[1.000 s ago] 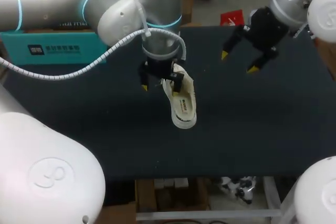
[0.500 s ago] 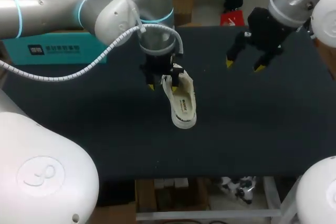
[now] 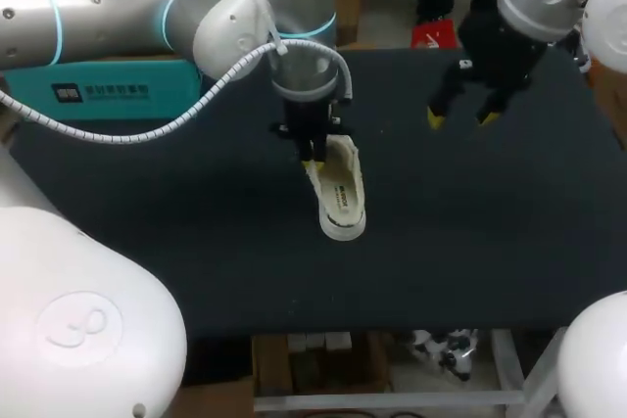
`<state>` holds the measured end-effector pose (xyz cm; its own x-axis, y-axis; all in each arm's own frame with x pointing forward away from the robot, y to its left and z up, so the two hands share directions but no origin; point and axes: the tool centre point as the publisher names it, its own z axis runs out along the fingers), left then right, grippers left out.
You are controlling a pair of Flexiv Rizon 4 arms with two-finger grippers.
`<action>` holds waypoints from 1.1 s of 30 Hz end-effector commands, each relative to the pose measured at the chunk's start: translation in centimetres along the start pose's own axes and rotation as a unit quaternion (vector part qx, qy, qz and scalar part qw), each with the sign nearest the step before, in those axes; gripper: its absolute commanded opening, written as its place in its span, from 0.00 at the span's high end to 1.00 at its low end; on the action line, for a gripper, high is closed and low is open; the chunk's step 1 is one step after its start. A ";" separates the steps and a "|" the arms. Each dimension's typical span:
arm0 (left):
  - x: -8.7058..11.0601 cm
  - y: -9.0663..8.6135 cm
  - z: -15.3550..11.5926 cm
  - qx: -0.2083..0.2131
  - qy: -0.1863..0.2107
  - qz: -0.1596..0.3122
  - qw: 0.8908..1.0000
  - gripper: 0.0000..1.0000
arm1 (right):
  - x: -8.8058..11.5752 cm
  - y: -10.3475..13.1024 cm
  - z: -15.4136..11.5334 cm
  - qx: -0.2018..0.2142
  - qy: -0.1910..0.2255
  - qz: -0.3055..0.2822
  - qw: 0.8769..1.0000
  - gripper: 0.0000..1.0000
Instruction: Open the shoe tongue, take the insole out of the shoe, put the insole back into the shoe, and pack the shoe into the shoebox
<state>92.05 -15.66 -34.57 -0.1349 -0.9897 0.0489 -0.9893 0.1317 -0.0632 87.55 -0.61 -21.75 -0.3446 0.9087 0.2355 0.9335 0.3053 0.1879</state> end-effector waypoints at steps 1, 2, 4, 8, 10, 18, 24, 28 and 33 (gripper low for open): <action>0.3 0.2 -0.1 -0.003 -0.002 -0.002 1.000 1.00 | -0.5 -0.9 -0.2 -0.001 -0.006 -0.052 0.999 0.00; 0.2 0.3 -0.2 -0.003 -0.001 -0.003 1.000 1.00 | -0.6 -1.0 -0.2 0.001 -0.008 -0.068 0.998 0.00; 0.1 0.5 -0.3 -0.006 0.002 0.000 1.000 1.00 | -0.7 -1.0 -0.3 0.008 -0.011 -0.085 0.996 0.00; -0.8 0.6 -0.4 -0.016 0.018 0.027 0.999 1.00 | -0.4 -0.7 -0.3 0.051 -0.049 -0.148 0.986 0.00; -1.3 0.6 -0.6 -0.019 0.025 0.043 0.999 1.00 | -0.4 -0.8 -0.4 0.070 -0.058 -0.190 0.978 0.00; -2.8 -0.1 -2.2 -0.024 0.035 0.176 0.983 1.00 | -0.4 -0.8 -0.4 0.070 -0.058 -0.190 0.978 0.00; -4.4 -0.7 -4.6 0.000 0.014 0.309 0.951 1.00 | -0.4 -0.8 -0.4 0.070 -0.058 -0.190 0.978 0.00; -5.5 -1.3 -6.4 0.001 -0.029 0.390 0.920 1.00 | -0.2 -1.3 -0.5 0.062 -0.077 -0.270 0.958 0.00; -7.5 -1.8 -9.2 0.006 -0.058 0.457 0.887 1.00 | -1.3 -2.3 -0.8 0.034 -0.084 -0.357 0.930 0.00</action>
<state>94.87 -8.66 -28.33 -0.7751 -0.6304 -0.0435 -0.6275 0.7759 -0.0645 87.00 -1.70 -21.34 -0.8011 0.5982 -0.0198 0.5930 0.7978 0.1088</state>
